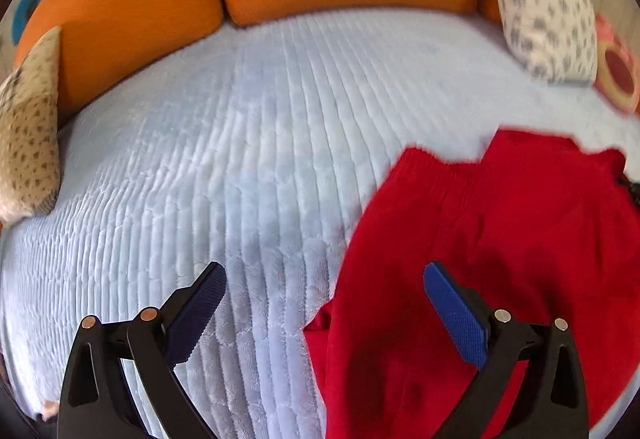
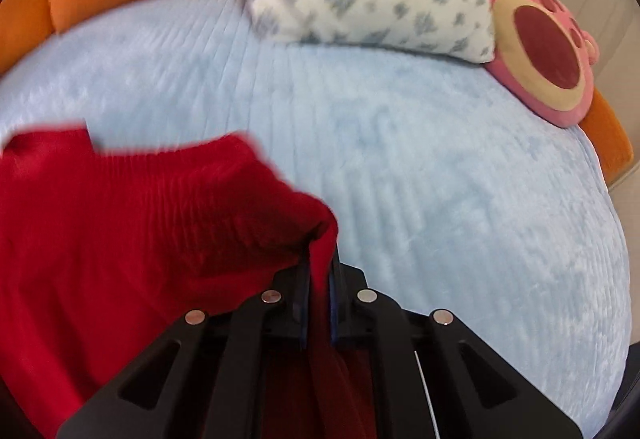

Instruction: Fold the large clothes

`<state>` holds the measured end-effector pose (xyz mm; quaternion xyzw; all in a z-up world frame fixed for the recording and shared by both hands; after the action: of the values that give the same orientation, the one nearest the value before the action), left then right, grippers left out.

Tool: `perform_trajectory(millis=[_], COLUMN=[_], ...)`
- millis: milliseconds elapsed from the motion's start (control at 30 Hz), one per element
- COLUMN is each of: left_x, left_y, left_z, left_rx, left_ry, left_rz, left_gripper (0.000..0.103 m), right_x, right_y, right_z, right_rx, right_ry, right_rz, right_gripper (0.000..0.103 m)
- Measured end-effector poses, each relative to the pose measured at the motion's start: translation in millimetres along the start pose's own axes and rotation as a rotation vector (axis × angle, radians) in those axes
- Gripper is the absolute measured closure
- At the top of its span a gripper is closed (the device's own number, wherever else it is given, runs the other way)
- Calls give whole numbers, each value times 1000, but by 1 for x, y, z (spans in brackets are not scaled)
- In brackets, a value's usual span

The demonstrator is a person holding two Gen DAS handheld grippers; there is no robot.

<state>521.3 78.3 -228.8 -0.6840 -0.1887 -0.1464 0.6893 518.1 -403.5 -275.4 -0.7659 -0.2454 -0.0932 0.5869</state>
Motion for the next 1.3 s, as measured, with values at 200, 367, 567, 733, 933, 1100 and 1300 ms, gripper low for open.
perform_trajectory(millis=[200, 367, 567, 733, 933, 1100, 1300], left_x=[-13, -14, -2, 9, -3, -20, -14], left_y=[23, 28, 12, -15, 15, 48, 27], left_z=[-27, -38, -22, -12, 17, 3, 41], left_rx=[-74, -73, -89, -63, -90, 7, 6], left_ry=[15, -20, -146, -105, -190, -136, -280], left_rz=[35, 42, -14, -78, 4, -21, -100], left_gripper=[31, 79, 93, 93, 94, 72, 13], right_x=[-3, -5, -2, 9, 0, -11, -25], right_y=[1, -5, -26, -51, -26, 3, -28], right_z=[0, -1, -14, -37, -35, -9, -57], right_rx=[12, 50, 108, 122, 164, 66, 61], right_ry=[-3, 25, 70, 99, 122, 54, 141], right_rz=[-24, -62, -116, -167, -122, -67, -76], right_gripper=[94, 94, 96, 97, 96, 77, 15])
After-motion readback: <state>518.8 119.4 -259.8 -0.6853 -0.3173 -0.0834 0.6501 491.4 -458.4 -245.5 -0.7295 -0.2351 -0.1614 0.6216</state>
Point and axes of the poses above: each gripper's, at about its wrist camera, not at the fingertips, and y roughly the way its jaws point, z to its left, x to its top, the point moved 6 cm from there along y, roughly the way its jaws point, and after that the axes turned 15 degrees about -y, right-handed, at the moved point
